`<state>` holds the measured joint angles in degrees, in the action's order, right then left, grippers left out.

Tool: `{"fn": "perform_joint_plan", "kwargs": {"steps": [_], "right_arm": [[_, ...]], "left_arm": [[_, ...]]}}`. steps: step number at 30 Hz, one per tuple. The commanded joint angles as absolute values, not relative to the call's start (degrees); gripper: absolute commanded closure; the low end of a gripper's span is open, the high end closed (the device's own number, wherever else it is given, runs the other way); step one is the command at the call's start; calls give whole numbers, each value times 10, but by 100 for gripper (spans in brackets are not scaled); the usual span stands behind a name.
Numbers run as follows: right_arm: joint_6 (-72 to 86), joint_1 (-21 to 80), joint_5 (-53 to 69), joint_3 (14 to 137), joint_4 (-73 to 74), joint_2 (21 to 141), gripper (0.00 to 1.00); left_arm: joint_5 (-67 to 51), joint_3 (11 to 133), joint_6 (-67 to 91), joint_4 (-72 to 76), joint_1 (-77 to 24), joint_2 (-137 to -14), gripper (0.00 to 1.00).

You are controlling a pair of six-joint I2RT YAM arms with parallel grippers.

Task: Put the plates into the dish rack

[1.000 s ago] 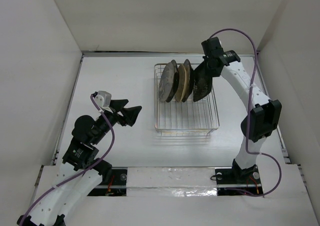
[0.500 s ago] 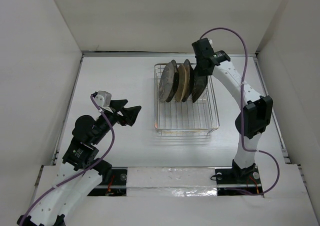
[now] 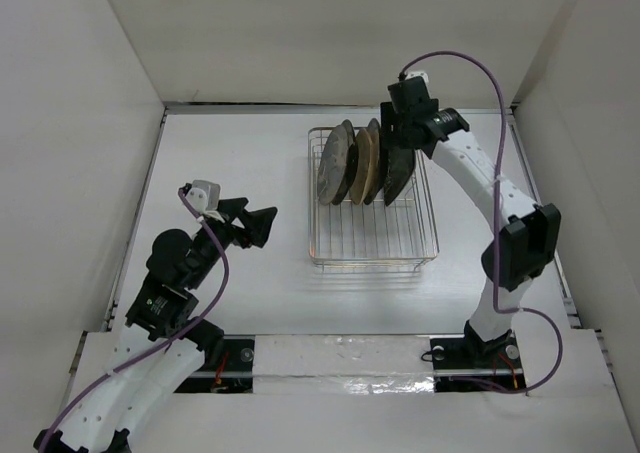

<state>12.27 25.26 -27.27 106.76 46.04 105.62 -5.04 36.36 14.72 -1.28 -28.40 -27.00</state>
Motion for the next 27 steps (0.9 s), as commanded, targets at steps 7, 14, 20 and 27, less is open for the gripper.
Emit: {"fn": "perform_joint_plan", "kwargs": {"steps": [7,14,20,27], "right_arm": [[130,358,-404,789,118,708,0],[136,375,-472,390,-226,404,0],[195,309,-424,311,-222,322,0],[242,273,-340,307,-189,343,0]], "left_arm": [[47,372,136,2,-286,-256,27],[81,355,123,27,-286,-250,25],[88,347,109,57,-286,-273,24],[84,335,105,77,-273,-288,25]]}}
